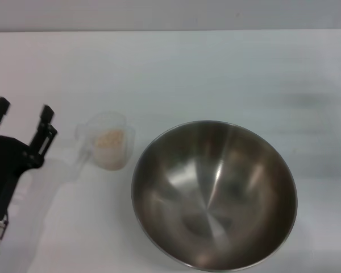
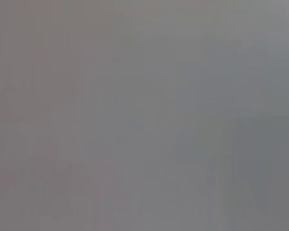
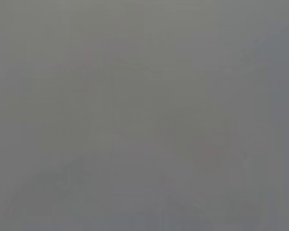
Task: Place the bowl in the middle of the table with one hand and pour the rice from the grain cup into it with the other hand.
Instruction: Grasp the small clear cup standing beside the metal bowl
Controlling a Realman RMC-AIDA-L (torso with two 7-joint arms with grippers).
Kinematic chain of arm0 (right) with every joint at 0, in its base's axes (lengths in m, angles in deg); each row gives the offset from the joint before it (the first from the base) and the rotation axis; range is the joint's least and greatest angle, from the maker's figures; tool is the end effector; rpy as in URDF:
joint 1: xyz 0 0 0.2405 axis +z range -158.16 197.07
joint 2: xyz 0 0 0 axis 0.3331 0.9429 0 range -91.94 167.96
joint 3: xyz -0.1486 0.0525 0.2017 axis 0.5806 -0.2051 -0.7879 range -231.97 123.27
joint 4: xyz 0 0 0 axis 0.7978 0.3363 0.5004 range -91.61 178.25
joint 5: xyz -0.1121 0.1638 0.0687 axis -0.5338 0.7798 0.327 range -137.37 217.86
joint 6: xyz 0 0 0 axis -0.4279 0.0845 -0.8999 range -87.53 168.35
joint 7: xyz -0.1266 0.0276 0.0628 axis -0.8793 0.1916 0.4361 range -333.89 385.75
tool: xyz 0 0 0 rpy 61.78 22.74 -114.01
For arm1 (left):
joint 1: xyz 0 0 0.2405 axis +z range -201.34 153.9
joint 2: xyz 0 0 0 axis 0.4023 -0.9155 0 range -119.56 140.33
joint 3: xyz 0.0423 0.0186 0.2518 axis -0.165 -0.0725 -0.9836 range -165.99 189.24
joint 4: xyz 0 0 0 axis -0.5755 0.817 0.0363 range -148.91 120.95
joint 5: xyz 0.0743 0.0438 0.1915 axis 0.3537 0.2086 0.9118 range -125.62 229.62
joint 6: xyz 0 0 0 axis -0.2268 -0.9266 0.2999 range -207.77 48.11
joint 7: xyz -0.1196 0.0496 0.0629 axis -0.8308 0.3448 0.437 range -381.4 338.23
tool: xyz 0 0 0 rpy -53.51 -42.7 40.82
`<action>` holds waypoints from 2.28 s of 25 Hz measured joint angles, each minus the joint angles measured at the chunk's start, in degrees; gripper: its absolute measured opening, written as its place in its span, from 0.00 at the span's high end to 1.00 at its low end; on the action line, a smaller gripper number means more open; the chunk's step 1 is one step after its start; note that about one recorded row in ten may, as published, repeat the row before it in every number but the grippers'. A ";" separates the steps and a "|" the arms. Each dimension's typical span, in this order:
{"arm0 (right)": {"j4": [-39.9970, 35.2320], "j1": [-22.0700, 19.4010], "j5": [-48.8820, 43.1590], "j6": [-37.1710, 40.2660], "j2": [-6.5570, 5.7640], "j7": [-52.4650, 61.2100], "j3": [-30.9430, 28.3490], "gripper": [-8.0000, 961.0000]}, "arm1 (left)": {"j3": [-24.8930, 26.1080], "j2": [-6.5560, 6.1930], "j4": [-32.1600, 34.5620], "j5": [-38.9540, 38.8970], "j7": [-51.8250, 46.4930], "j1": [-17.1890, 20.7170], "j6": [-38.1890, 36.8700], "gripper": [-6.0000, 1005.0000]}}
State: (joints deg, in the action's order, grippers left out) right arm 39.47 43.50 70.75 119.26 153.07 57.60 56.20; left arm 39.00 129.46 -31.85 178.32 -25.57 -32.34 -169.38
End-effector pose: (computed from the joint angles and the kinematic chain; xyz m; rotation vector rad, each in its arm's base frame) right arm 0.3460 0.3228 0.0521 -1.4348 0.6247 1.0177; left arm -0.3102 0.2190 -0.0354 -1.6363 -0.3980 -0.9318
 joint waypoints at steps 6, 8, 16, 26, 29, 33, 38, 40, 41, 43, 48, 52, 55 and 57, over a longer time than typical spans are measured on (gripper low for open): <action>-0.10 0.21 -0.17 -0.53 -0.05 -3.05 0.07 0.62 | -3.26 0.02 -1.29 -0.02 0.07 0.65 5.73 0.20; -0.10 0.22 -0.21 -0.54 -0.04 -3.16 0.07 0.62 | -3.83 0.02 -1.40 0.11 0.07 0.67 7.15 0.20; -0.02 0.28 -0.21 -0.80 -0.01 -3.19 0.08 0.62 | -3.95 0.02 -1.17 -0.13 0.35 0.07 12.21 0.20; -0.21 0.66 -0.21 -1.44 0.13 -3.19 0.08 0.62 | -3.48 0.01 -0.65 -0.11 0.46 -1.06 15.86 0.20; -0.17 0.79 -0.20 -1.49 0.18 -3.19 0.08 0.62 | -3.47 -0.04 -0.50 -0.11 0.47 -1.47 16.55 0.20; -0.20 0.82 -0.18 -1.51 0.20 -3.19 0.08 0.62 | -3.39 -0.07 0.03 -0.11 0.47 -2.25 17.21 0.20; -0.21 0.82 -0.17 -1.51 0.33 -3.19 0.07 0.62 | -3.20 -0.08 0.84 -0.11 0.47 -3.22 18.09 0.21; -0.21 0.82 -0.17 -1.51 0.36 -3.19 0.06 0.62 | -3.19 -0.07 0.90 -0.11 0.47 -3.71 18.86 0.21; -0.20 0.82 -0.17 -1.51 0.36 -3.19 0.05 0.62 | -3.11 -0.07 1.05 -0.12 0.47 -4.01 19.29 0.21; -0.19 0.82 -0.17 -1.51 0.37 -3.19 0.01 0.62 | -2.87 -0.03 1.26 -0.14 0.47 -4.37 19.72 0.21; -0.19 0.76 -0.17 -1.51 0.43 -3.19 -0.22 0.62 | -2.34 0.02 1.53 -0.17 0.47 -5.04 20.71 0.22; -0.19 0.75 -0.17 -1.51 0.43 -3.19 -0.25 0.62 | -1.66 0.02 1.52 -0.20 0.47 -5.47 21.10 0.23; -0.19 0.81 -0.18 -1.51 0.43 -3.20 -0.14 0.62 | -1.22 0.02 1.52 -0.20 0.47 -5.74 21.20 0.23; -0.19 0.90 -0.18 -1.59 0.43 -3.21 -0.12 0.62 | -1.13 0.02 1.49 -0.20 0.47 -5.85 21.29 0.24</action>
State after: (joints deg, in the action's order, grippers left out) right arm 39.28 44.40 70.57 117.67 153.50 54.40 56.08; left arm 37.87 129.48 -30.36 178.12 -25.10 -38.19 -148.09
